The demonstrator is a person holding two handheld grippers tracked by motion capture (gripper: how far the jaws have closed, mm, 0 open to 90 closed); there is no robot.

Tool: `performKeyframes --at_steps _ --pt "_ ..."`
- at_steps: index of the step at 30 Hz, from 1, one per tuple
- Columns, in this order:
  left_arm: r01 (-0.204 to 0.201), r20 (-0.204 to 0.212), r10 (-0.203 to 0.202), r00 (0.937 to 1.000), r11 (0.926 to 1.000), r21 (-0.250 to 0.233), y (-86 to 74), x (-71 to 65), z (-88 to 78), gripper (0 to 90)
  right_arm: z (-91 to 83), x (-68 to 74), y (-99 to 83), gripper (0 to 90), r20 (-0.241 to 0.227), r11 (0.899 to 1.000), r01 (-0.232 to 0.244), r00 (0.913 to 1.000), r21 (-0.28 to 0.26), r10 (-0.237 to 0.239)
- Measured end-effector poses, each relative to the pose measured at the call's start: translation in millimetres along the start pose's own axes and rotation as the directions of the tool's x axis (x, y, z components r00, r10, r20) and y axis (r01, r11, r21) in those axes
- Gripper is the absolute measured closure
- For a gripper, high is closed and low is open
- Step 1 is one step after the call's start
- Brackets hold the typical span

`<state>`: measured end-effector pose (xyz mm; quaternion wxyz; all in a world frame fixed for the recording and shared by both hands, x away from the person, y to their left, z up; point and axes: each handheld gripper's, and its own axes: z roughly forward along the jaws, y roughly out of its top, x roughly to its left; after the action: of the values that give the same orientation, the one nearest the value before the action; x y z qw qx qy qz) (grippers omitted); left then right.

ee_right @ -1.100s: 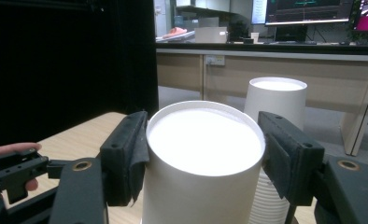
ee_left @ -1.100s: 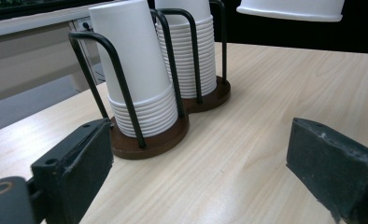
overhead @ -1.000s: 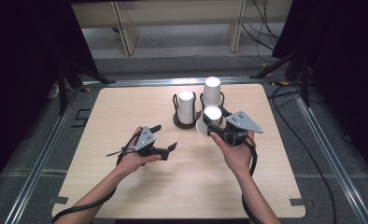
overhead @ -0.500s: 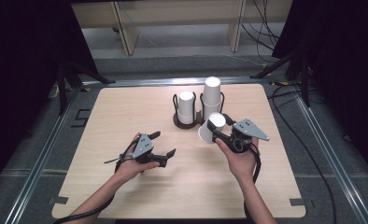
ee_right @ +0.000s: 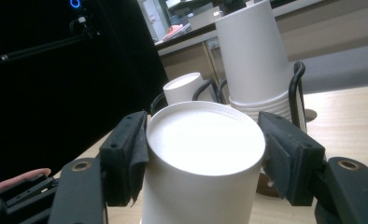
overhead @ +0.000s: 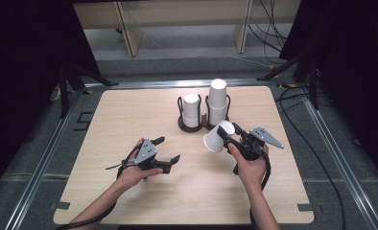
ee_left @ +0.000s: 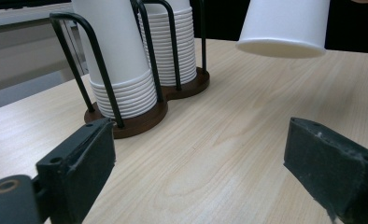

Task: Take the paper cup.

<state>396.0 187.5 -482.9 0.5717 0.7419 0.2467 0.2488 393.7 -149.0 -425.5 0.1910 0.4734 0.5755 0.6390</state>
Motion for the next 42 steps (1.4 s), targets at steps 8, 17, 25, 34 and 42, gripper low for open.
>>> performKeyframes --at_steps 8,17,25,34,42 --pt "-0.015 0.018 0.015 0.9997 0.9997 -0.017 6.7 -6.2 0.5 9.9 -0.7 -5.9 -4.0 36.0 -0.006 0.997 -0.073 0.9973 0.008 0.073" --pt "-0.016 0.05 0.017 0.9986 0.9995 -0.027 4.4 -12.8 5.8 9.8 -0.3 -17.5 -10.1 36.0 -0.008 0.99 -0.136 0.9907 0.028 0.136" --pt "-0.02 0.072 0.02 0.9972 0.9998 0.001 4.2 -17.8 10.8 5.8 0.1 -27.8 -10.0 36.0 -0.043 0.969 -0.246 0.9682 0.015 0.246" --pt "-0.027 0.09 0.028 0.9956 0.9996 -0.013 4.8 -22.4 12.5 5.1 1.1 -33.7 -6.5 36.0 -0.046 0.945 -0.325 0.9442 0.031 0.326" --pt "-0.032 0.092 0.034 0.9952 0.9993 -0.019 5.6 -24.0 13.1 4.7 2.2 -35.9 -3.1 36.0 -0.049 0.933 -0.36 0.9314 0.027 0.361"
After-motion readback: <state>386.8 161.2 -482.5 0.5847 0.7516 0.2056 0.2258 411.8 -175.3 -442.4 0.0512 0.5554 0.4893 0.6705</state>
